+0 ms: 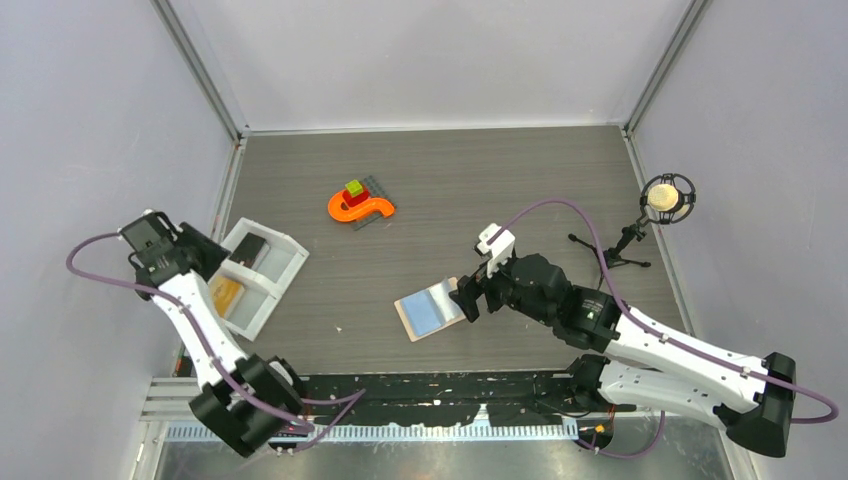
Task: Take the credit cards out of the card holder
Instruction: Reset both arms
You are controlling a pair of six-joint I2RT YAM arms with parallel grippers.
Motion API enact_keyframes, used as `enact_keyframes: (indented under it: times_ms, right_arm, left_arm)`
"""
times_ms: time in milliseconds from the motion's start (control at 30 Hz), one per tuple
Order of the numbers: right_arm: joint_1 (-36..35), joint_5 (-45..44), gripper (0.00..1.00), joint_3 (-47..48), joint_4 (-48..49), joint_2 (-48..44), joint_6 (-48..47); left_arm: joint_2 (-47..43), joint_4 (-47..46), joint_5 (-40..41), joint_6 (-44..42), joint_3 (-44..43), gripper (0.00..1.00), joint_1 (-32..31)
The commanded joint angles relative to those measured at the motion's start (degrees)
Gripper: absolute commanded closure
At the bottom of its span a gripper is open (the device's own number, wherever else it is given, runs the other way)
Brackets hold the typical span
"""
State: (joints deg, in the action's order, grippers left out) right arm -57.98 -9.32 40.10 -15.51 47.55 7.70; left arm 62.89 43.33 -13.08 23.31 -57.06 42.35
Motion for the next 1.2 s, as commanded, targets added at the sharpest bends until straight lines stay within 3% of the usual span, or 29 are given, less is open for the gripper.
enact_keyframes:
  times_ms: [0,233,400,467,500,567,867,1167]
  right_arm:
    - [0.2,-4.3,0.05,3.7,-0.6,0.7,2.6]
    - [0.2,-16.1,0.05,4.3,-3.6,0.6,10.1]
    - [0.2,-22.0,0.04,3.0,-5.6,-1.4,13.9]
    - [0.2,-23.2,0.05,2.1,-5.6,-2.6,14.0]
    - [0.2,-23.5,0.05,1.9,-5.5,-3.0,14.2]
    - [0.2,-24.4,0.05,1.1,-5.6,-4.5,15.0]
    - [0.2,-24.4,0.05,-1.1,-5.5,-10.2,18.7]
    - [0.2,-24.7,0.05,-3.1,-5.2,-13.2,20.7]
  left_arm:
    - [-7.5,-0.4,-6.5,-1.1,1.4,0.60,-5.2]
    - [-20.7,0.1,-8.0,-2.9,6.7,0.49,-19.9]
    - [-30.0,0.1,-15.6,-2.0,12.0,0.43,-27.3]
    - [-33.0,-0.7,-17.1,-0.8,13.9,0.33,-31.4]
    - [-34.3,-1.2,-17.4,0.0,14.8,0.19,-33.4]
    - [-36.4,-2.9,-17.7,2.3,16.3,0.01,-38.2]
    - [-35.1,-10.4,-12.4,7.7,18.9,0.00,-59.3]
    - [-34.4,-17.3,-8.5,10.8,20.5,0.00,-67.5]
